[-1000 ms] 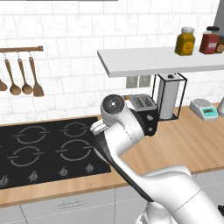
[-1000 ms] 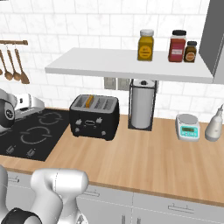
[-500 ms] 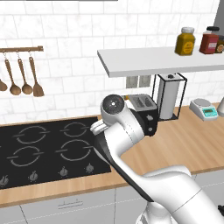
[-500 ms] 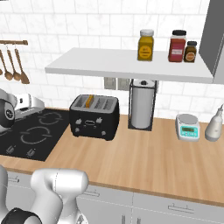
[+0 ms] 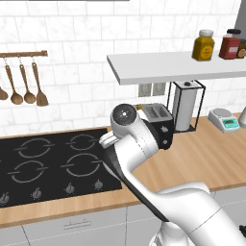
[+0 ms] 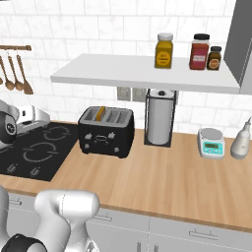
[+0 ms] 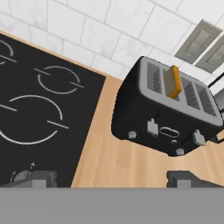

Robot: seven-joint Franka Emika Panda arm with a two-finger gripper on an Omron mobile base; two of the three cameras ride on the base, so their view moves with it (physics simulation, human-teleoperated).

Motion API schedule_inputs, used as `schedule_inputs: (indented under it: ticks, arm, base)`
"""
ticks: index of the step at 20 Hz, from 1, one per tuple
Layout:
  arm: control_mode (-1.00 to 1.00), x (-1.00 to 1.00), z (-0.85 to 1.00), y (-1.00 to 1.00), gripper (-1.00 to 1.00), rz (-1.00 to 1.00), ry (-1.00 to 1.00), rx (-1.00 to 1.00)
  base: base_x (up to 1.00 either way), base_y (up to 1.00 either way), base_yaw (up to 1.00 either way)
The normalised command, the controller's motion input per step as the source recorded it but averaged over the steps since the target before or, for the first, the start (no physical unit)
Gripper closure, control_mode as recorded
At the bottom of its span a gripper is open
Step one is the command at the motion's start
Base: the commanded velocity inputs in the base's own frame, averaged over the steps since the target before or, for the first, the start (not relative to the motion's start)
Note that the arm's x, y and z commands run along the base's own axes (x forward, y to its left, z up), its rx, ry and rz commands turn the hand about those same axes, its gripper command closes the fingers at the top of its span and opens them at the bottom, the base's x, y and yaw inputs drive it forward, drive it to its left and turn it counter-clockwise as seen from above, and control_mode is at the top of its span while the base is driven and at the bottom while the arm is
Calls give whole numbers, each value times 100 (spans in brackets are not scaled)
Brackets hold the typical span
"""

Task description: Start the toaster. Once the lever pops up, take the bread to the plate on the dining counter.

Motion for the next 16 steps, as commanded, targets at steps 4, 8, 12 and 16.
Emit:
schedule_inputs:
  ticks: [4,8,12,16]
  arm:
    - [-100,0,0,0,-100,0,0,0]
    - [-100,0,0,0,-100,0,0,0]
    - [-100,0,0,0,-100,0,0,0]
    - [-100,0,0,0,-100,0,0,0]
  base:
    - [0,0,0]
    - [0,0,0]
    - [0,0,0]
    - [0,0,0]
